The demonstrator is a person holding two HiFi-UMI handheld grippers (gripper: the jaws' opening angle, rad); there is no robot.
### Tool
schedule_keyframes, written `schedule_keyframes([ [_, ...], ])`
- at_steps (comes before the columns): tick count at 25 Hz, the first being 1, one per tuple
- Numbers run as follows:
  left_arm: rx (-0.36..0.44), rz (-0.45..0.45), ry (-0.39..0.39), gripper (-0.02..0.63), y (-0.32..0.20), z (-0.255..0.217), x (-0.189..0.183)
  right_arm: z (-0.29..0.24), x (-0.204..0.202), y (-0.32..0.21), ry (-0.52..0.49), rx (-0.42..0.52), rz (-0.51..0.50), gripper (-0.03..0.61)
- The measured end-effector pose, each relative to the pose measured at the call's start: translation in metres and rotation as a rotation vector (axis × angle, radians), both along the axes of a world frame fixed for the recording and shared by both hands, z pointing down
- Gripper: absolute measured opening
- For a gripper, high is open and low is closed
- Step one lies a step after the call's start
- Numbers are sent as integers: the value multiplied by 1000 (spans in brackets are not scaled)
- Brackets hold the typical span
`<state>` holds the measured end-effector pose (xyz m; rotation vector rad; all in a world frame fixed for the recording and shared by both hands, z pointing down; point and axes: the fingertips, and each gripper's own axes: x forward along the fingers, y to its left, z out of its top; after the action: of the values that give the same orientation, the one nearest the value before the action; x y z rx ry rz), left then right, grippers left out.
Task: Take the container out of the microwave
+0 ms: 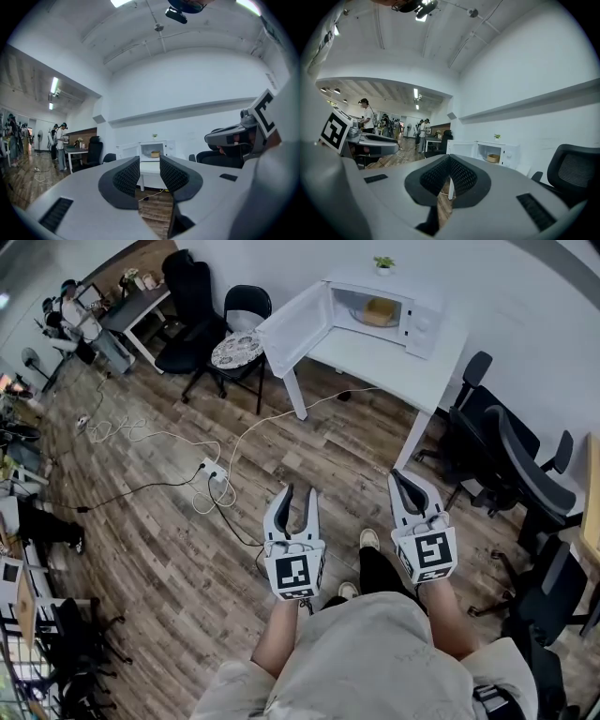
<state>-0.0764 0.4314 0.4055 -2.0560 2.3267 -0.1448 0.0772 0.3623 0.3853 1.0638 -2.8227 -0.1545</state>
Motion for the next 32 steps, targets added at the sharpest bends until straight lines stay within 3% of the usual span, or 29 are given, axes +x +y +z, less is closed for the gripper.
schedule_keyframes([
  [22,-16,-30,-5,135,-153,5,-24,16,-25,-161,16,-35,-37,14],
  [32,-16,-26,-4,121,-228,0,-18,21,-16,-231,-6,-63,-26,14],
])
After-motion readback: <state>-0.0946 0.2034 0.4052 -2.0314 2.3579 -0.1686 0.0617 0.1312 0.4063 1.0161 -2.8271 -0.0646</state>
